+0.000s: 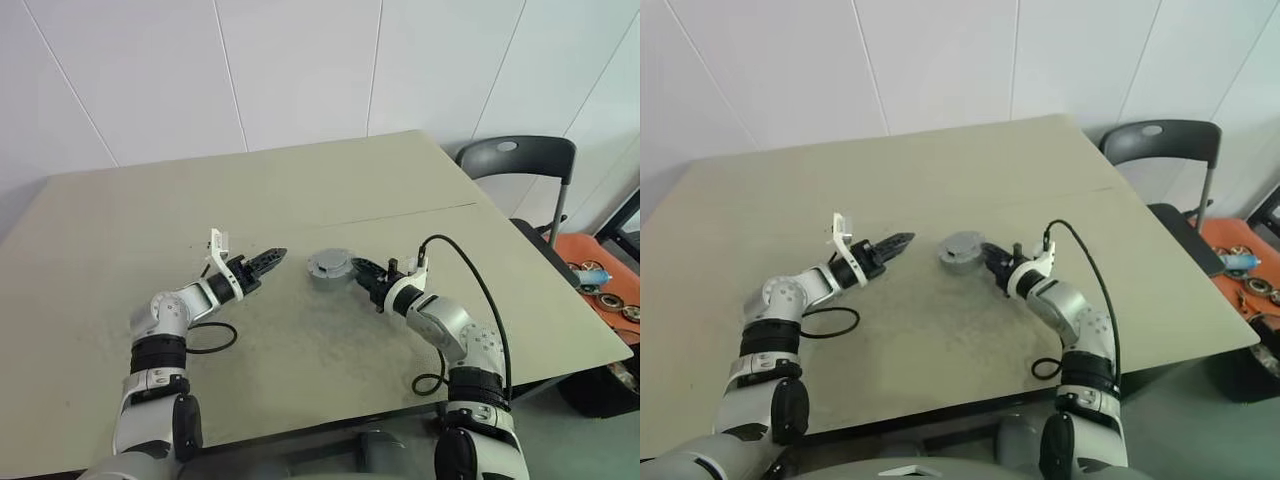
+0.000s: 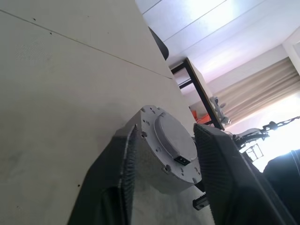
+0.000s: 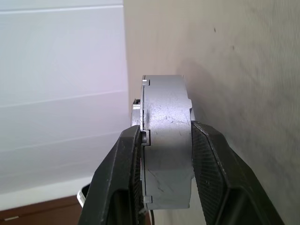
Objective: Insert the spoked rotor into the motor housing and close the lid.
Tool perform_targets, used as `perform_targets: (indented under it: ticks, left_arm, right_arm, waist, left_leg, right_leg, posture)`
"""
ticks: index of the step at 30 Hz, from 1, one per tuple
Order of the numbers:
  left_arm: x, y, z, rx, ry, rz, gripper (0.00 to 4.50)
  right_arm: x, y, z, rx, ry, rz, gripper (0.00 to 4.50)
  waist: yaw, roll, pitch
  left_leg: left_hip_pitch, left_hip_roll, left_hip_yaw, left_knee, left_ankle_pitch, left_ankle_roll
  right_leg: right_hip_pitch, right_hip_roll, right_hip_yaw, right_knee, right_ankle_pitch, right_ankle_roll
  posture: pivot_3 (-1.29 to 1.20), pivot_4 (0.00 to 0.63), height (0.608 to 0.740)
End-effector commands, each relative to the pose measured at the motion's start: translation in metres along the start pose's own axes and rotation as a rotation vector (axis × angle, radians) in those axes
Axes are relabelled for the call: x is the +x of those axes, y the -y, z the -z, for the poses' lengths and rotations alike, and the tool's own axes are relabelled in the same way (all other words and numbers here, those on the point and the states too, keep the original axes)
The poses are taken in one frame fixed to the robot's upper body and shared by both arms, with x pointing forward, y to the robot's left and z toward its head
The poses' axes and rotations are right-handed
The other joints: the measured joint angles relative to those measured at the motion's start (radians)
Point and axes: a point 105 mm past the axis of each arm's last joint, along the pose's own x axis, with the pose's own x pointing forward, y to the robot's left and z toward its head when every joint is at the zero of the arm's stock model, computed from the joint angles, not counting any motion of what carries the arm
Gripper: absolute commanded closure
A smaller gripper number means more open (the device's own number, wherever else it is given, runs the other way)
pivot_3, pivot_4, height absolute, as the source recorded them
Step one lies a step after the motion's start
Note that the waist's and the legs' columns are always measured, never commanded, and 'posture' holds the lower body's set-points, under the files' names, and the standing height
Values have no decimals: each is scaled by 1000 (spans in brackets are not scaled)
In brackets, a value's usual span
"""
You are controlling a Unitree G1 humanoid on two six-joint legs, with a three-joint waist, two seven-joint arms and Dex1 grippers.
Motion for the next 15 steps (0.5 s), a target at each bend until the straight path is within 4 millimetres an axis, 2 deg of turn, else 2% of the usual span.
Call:
perform_targets:
  ticks: [1,4,5,8,12,15]
  left_arm:
    - [4,12,-7,1,46,32,1290]
    - [8,18,0,-8,31,50,249]
    - [9,17,2,-18,25,47,37]
    - [12,14,11,-57,12,34,37]
    - [17,11,10,-173,36,18,37]
    - [19,22,8,-235,37,87,37]
  right_arm:
    - [7,-41,1,-18,4,-181,3090]
    - [7,-48,4,-7,11,-228,3090]
    - [7,-51,6,-7,8,-248,3090]
    - [4,-65,11,-7,-2,-332,3090]
    - [3,-69,15,-16,-20,-367,3090]
    - [2,-73,20,-28,-43,-386,3090]
  waist:
    - [-1,0,0]
    - [-1,0,0]
    - [-1,0,0]
    - [0,0,0]
    - [0,0,0]
    - [-1,0,0]
  left_leg:
    - [0,0,0,0,0,0]
    - [0,0,0,0,0,0]
    - [0,0,0,0,0,0]
    - [0,0,0,1,0,0]
    - [0,0,0,2,0,0]
    - [1,0,0,2,0,1]
  right_leg:
    - [0,0,0,0,0,0]
    - [0,0,0,0,0,-1]
    - [0,0,0,0,1,-1]
    - [0,0,0,0,1,-2]
    - [1,0,0,0,1,-2]
    - [1,0,0,1,1,-2]
  posture:
    - [0,0,740]
    - [0,0,740]
    - [0,0,740]
    - [0,0,740]
    - [0,0,740]
    - [0,0,740]
